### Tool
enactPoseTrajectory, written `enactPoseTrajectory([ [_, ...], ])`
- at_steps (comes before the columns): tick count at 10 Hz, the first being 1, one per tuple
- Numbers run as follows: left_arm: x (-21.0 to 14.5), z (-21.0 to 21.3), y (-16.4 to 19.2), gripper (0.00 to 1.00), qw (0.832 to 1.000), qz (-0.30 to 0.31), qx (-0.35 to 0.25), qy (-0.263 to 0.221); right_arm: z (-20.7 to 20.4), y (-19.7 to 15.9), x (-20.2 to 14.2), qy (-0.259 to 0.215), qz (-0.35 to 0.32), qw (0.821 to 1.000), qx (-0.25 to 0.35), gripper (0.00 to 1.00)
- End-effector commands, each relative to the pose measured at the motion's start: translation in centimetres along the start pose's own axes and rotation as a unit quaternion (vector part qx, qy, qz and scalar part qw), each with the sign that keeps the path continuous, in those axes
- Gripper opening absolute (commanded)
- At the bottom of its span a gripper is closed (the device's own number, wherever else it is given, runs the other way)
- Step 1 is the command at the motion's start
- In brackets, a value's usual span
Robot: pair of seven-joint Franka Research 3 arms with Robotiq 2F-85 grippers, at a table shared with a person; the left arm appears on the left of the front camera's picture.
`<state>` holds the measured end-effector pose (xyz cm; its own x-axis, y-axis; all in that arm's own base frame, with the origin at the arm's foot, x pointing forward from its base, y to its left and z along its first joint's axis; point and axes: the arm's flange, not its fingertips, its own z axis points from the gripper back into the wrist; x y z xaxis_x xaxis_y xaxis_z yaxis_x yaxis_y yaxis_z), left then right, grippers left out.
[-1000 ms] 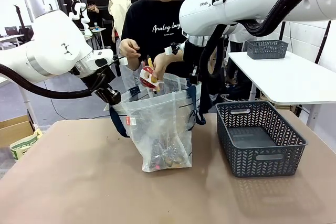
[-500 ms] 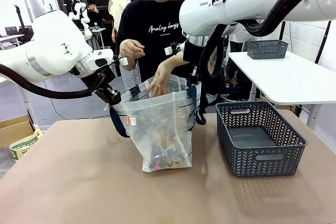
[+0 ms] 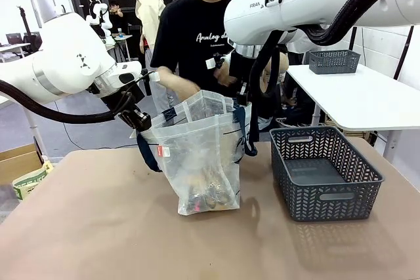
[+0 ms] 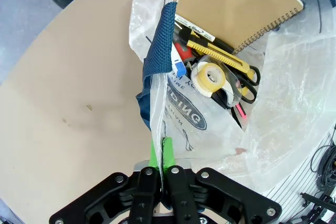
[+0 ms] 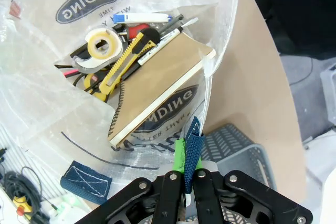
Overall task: Transfer purchased items from the store into the shopping bag.
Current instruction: Move the Reusable shopping bag to the right side of the table.
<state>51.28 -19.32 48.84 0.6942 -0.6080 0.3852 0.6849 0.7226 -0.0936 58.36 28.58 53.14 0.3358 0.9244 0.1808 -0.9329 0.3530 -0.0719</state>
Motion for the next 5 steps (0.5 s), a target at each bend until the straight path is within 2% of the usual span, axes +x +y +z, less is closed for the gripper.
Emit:
enactPoseTrajectory([
  [1, -0.02, 0.03, 0.07, 0.00, 1.000, 0.000, 0.000, 0.000, 0.10, 0.00, -0.01, -0.001, 0.000, 1.000, -0.001, 0.00],
  [5, -0.02, 0.03, 0.07, 0.00, 1.000, 0.000, 0.000, 0.000, 0.10, 0.00, -0.01, -0.001, 0.000, 1.000, -0.001, 0.00],
])
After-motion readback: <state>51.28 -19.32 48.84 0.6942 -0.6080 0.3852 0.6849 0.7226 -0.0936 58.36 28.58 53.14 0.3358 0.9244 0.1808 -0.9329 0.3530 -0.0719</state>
